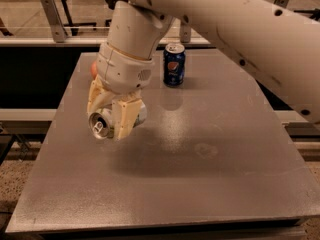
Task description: Place 7up can upright
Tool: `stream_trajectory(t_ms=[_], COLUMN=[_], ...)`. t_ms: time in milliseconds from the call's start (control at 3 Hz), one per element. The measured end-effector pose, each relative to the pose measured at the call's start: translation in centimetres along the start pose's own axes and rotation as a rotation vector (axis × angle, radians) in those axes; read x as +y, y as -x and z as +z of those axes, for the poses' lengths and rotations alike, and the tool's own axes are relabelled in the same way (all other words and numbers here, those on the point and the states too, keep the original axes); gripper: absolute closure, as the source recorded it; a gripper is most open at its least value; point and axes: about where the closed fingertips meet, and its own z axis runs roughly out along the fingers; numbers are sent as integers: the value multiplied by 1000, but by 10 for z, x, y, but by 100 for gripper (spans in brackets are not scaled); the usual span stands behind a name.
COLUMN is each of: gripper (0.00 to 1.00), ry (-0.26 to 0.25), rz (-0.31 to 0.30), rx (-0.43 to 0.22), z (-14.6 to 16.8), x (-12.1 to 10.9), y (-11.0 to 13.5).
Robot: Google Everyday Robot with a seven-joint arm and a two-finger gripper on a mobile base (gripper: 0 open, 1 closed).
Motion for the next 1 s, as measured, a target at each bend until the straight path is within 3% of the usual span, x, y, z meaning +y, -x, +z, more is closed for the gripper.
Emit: stream_trajectory(t_ms=[667, 1000], gripper=[100, 100], ry=[-185, -260], rz=[269, 365], rx=[-327, -481], z=[-45, -58], x=[3, 6], y=[-18, -21])
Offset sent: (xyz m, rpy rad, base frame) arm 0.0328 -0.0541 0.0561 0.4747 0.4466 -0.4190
